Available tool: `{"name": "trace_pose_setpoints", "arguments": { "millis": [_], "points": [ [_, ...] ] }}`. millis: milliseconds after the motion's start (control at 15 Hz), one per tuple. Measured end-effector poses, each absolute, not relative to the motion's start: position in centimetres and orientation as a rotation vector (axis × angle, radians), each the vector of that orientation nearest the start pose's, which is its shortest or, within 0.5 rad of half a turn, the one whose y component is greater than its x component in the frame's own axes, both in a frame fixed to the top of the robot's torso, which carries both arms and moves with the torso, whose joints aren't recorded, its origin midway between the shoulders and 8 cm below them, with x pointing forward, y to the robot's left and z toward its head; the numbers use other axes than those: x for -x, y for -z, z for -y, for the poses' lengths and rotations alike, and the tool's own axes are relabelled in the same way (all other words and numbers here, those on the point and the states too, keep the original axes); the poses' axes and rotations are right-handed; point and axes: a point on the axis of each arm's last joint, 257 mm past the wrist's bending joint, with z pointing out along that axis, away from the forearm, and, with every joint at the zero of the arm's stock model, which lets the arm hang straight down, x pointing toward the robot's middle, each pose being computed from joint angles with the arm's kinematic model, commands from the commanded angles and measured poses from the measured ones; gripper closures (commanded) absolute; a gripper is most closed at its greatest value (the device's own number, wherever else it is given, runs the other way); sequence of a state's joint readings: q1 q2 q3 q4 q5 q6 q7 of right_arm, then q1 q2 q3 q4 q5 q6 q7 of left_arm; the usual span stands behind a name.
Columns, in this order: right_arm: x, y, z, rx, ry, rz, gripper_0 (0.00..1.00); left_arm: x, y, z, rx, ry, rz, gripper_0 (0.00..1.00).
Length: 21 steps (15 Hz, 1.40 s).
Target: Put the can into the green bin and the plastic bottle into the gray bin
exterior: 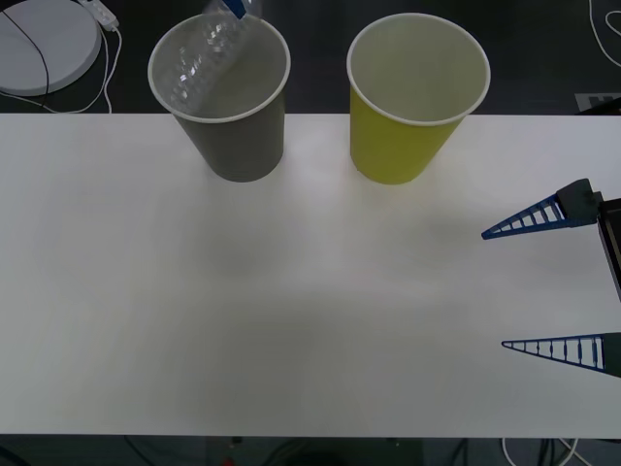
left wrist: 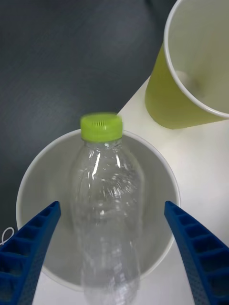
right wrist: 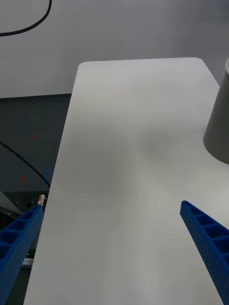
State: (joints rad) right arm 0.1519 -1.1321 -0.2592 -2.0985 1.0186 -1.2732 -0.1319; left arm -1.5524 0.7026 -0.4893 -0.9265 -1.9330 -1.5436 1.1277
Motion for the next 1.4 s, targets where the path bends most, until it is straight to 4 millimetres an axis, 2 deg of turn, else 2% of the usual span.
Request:
{"name": "trace_pose_setpoints", "arguments": {
  "millis": [933, 1400],
  "points": [
    [-29.2, 9.5, 20.1, 1.657, -0.563, -1.350, 0.00, -59.8, -7.2, -12.7, -1.132, 0.110, -2.195, 0.00],
    [-29.2, 9.5, 20.1, 1.657, -0.563, -1.350, 0.00, -57.8, -5.9, -15.1, -1.183, 0.083, -2.164, 0.00]
  ]
}}
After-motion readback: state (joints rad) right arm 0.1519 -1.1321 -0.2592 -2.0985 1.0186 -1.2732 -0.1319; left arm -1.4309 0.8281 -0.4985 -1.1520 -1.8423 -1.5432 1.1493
